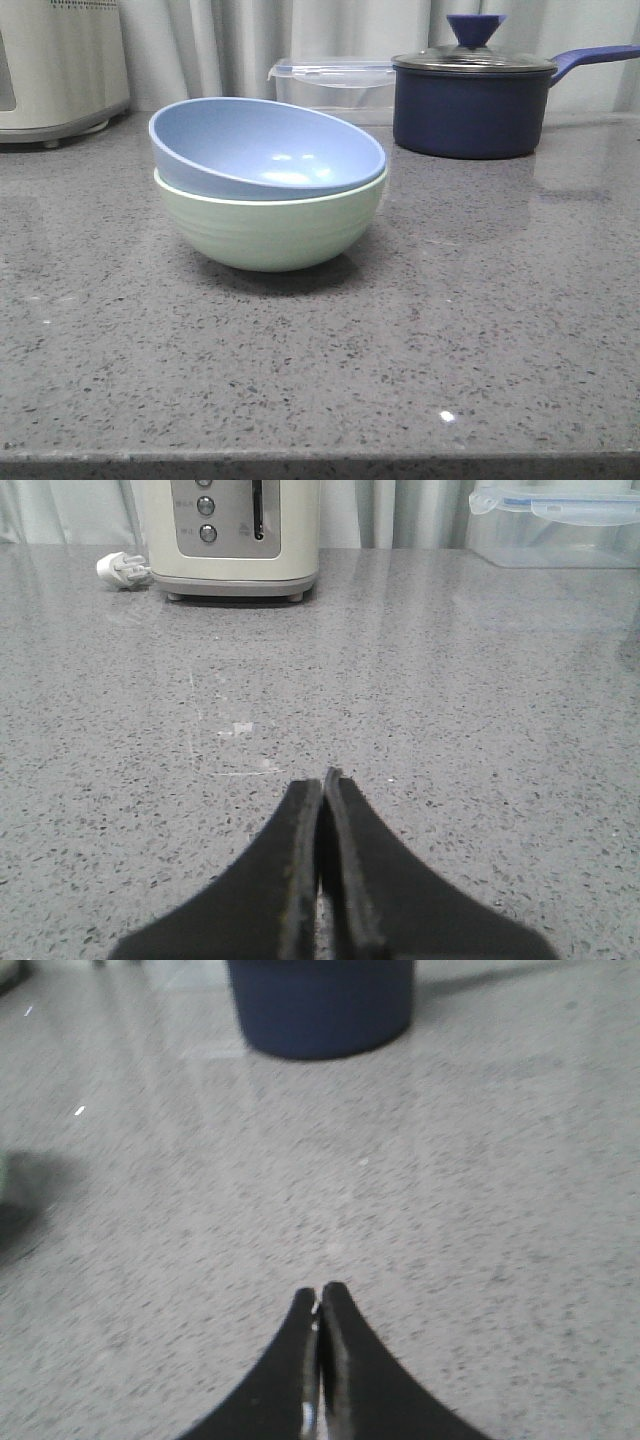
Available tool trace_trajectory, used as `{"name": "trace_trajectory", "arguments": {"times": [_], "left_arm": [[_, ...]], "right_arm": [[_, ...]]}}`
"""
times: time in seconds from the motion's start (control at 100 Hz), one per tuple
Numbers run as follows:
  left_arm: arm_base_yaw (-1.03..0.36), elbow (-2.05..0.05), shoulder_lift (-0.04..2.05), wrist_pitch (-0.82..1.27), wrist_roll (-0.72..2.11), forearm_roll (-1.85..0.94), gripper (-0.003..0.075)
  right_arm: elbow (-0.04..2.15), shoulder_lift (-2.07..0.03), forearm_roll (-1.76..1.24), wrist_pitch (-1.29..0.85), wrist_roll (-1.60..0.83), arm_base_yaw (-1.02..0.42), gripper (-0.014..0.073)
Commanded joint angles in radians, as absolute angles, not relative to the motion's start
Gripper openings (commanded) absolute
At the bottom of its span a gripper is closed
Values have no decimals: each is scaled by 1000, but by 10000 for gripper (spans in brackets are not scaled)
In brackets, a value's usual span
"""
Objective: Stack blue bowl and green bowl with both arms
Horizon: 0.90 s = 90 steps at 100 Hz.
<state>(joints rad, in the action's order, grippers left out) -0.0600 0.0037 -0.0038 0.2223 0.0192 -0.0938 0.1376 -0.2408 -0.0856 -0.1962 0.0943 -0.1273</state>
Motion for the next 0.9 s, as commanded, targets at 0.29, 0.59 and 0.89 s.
{"name": "trace_trajectory", "arguments": {"times": [0.29, 0.59, 0.89], "left_arm": [[-58, 42, -40, 142, 18, -96, -20], [-58, 42, -40, 142, 18, -96, -20], [-58, 42, -40, 142, 18, -96, -20]], "right_arm": [[-29, -60, -72, 9, 88, -52, -67], [-27, 28, -72, -57, 88, -51, -67], [-27, 28, -72, -57, 88, -51, -67]]}}
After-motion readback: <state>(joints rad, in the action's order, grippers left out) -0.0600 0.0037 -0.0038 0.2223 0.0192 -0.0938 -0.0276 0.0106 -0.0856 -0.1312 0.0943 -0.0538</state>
